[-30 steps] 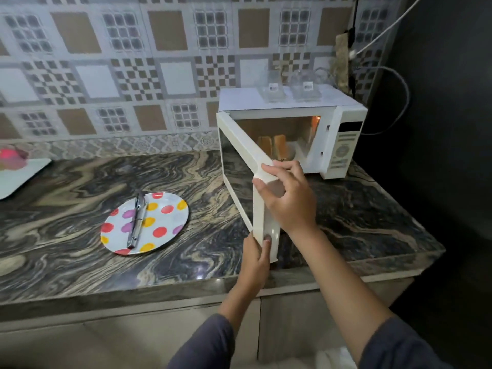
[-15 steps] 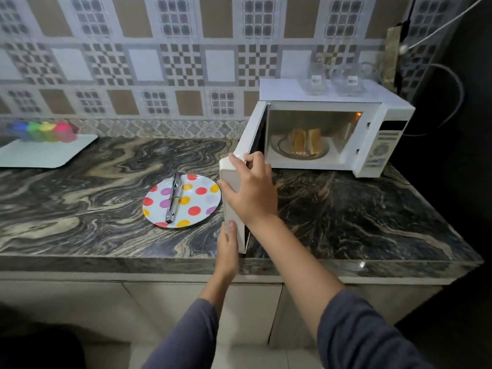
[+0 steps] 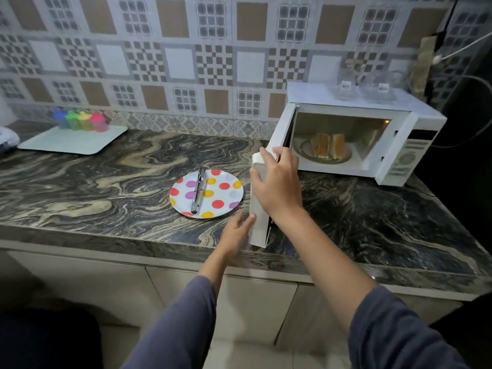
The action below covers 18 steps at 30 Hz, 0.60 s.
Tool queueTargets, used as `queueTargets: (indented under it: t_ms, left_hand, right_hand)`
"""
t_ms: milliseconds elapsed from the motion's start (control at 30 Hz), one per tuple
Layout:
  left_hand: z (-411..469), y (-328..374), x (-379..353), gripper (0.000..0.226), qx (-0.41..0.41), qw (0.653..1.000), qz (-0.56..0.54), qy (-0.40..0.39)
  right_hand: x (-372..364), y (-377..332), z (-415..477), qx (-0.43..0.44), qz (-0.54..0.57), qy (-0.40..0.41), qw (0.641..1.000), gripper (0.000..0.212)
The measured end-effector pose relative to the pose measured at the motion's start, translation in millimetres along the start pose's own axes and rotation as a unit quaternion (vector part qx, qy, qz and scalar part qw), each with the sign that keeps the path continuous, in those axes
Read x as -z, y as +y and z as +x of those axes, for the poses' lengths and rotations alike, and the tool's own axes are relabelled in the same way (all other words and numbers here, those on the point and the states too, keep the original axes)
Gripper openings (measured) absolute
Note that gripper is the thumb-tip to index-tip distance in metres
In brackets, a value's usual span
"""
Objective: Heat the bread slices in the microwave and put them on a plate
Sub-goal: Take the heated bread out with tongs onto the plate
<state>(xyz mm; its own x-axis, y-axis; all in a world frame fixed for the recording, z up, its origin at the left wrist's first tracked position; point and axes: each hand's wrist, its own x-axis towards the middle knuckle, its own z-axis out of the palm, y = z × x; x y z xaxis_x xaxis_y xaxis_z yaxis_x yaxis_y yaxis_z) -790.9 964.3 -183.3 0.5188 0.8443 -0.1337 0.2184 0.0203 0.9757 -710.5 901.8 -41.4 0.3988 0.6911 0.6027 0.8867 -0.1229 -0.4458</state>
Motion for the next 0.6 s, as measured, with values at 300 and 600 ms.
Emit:
queueTargets:
  t_ms: [300,600]
  left_hand:
    - [20.4,-9.8,119.2,0.042,-0.055,0.993,0.06,0.088]
    - [91.0,-40.5,231.3,0.044,-0.006,0.982,0.088,0.168]
  right_hand:
    - [-58.7,-64.1,-7.5,0.086,0.092,0.047,0.991,0.037]
    - [-190.0,-30.3,17.1,-0.184,0.095,-0.153,0.966,0.042]
